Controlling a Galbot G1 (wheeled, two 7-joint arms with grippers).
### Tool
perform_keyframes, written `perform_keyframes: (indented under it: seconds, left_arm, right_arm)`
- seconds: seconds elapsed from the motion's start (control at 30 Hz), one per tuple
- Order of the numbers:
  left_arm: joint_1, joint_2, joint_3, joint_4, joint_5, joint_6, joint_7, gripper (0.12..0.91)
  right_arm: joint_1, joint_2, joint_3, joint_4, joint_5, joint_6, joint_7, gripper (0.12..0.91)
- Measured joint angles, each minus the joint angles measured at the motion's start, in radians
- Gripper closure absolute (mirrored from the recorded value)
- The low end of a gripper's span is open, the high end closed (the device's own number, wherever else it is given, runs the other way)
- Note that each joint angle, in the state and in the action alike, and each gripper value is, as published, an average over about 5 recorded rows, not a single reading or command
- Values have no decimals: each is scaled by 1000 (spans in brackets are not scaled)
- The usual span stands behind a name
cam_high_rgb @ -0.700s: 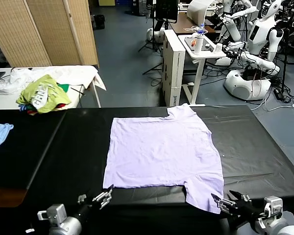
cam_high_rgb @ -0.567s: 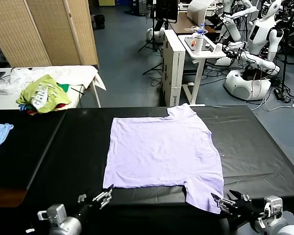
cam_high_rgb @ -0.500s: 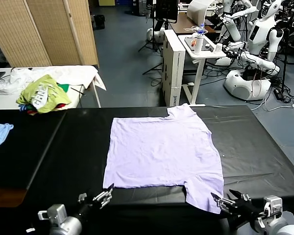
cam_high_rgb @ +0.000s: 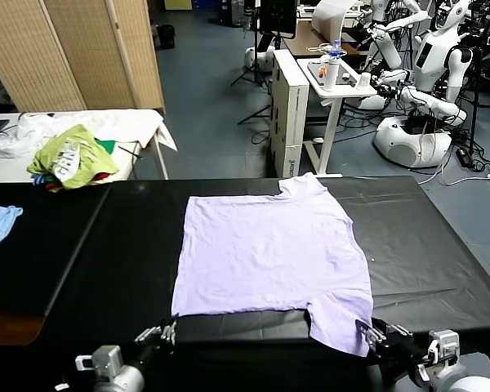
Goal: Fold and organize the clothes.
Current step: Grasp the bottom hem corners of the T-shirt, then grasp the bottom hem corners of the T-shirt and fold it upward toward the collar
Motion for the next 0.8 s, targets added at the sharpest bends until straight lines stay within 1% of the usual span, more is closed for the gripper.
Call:
perform_keyframes:
  seconds: [0.13,0.2,0.27,0.37,0.4,0.5,0.67,0.7,0.8]
  left_arm:
    - [3,-1,-4,4,5,-4,5,501]
    - [5,-4,0,2,17,-3,8,585]
    - [6,-8,9,0,32,-2,11,658]
    - [4,-12,19,0,44,0,15,745]
    - [4,-13,21,1,45,0,16,765]
    - [2,-14,22,5,46,0,19,793]
    - [8,-12,21,0,43,0,17,871]
    - [12,-10,19,-5,37,1,14,882]
    - [33,-4,9,-28,12,6,-4,884]
  right_arm:
    - [30,-1,-3,-1,1,20,-23,886]
    - [57,-7,-6,-11,16,32,-34,886]
    - [95,-16,-12,-26,44,38,-35,886]
    - [168,-31,-31,-59,88,37,-27,886]
    - [195,-36,-41,-73,100,35,-22,886]
    - [288,-52,-84,-122,127,29,-9,886]
    - [461,-69,-183,-211,144,29,1,886]
    - [494,-69,-205,-228,146,29,4,886]
    - [582,-65,-269,-272,148,30,10,886]
